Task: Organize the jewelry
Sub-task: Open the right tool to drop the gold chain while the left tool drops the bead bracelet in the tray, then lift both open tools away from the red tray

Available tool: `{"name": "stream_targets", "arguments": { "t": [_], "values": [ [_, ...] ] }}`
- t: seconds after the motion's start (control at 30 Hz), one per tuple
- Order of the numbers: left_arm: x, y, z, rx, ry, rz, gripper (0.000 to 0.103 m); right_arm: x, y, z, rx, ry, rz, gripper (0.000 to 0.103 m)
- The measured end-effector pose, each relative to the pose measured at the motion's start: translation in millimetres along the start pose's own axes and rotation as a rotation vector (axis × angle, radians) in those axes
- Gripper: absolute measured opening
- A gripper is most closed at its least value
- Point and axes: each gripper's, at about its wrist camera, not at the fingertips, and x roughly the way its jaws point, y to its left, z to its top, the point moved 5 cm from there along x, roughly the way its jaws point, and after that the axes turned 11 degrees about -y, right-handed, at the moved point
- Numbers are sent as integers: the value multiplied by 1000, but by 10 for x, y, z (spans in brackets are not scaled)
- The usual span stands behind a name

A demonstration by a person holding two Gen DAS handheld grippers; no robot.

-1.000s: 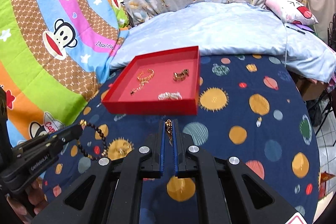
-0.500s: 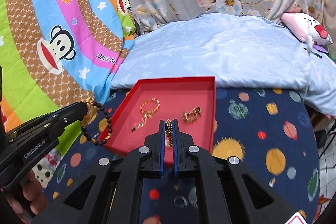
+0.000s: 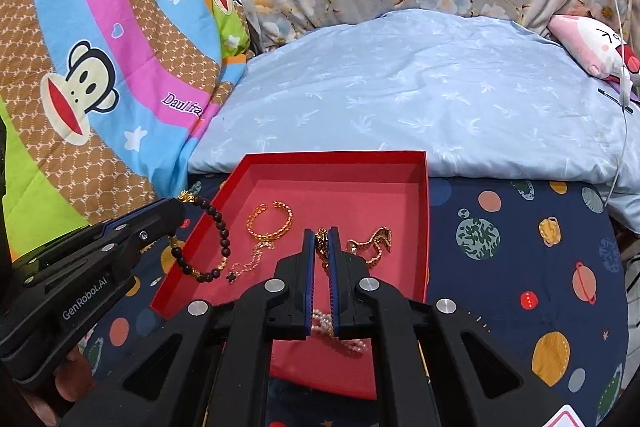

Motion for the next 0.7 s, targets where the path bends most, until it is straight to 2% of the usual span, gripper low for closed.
{"name": "stream_targets", "arguments": {
  "t": [0.23,0.3,0.33,0.37,0.7],
  "values": [
    [81,90,-31,-18,2,20,9,75,-30,-18,0,1,-9,7],
    [89,119,-39,-30,6,26,21,62,-29,-13,-1,-4,-11,9],
    [86,136,-41,-33,5,37,33,50,-29,-9,0,-6,-11,9],
    [77,152,-44,-33,2,46,38,37,-31,-5,2,-10,-12,9],
    [-104,235,-129,-46,2,69,38,-253,-70,-73,19,-29,-15,9]
  ]
}}
